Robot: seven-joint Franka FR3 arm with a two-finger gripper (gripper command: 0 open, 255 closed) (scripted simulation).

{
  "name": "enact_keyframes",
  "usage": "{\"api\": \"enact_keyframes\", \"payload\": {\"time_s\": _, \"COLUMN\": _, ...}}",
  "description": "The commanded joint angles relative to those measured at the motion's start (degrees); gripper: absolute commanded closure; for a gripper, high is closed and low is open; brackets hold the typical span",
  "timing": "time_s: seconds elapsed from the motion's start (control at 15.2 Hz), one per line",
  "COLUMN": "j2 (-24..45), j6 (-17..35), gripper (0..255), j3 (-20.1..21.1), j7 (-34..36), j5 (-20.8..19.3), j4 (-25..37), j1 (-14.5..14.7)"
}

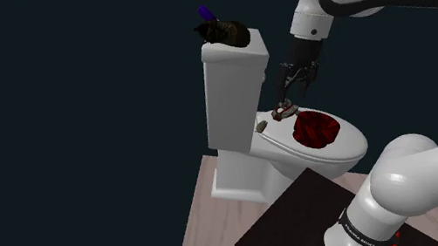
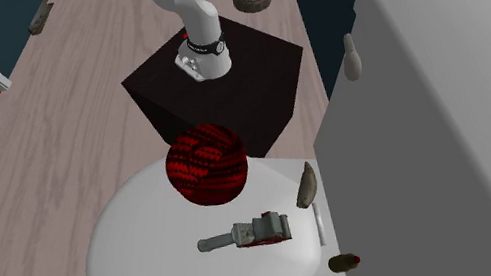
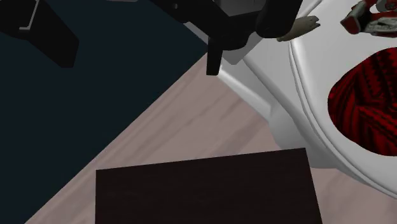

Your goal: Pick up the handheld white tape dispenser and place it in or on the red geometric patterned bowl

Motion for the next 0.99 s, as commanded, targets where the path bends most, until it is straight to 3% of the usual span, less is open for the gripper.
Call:
{"api": "enact_keyframes", "payload": {"time_s": 0.0, "j2": 0.00, "j6": 0.00, "gripper": 0, "j3": 0.00, "j7": 0.00, "j5": 0.00, "j4": 0.00, "j1": 0.00}}
{"api": "enact_keyframes", "payload": {"time_s": 0.46, "j2": 1.82, "j6": 5.75, "gripper": 0, "j3": -8.83, "j7": -13.41, "j5": -7.38, "j4": -4.38, "j1": -2.33}}
{"api": "enact_keyframes", "payload": {"time_s": 0.92, "j2": 8.75, "j6": 13.30, "gripper": 0, "j3": -17.95, "j7": -26.48, "j5": -13.85, "j4": -4.60, "j1": -4.29}}
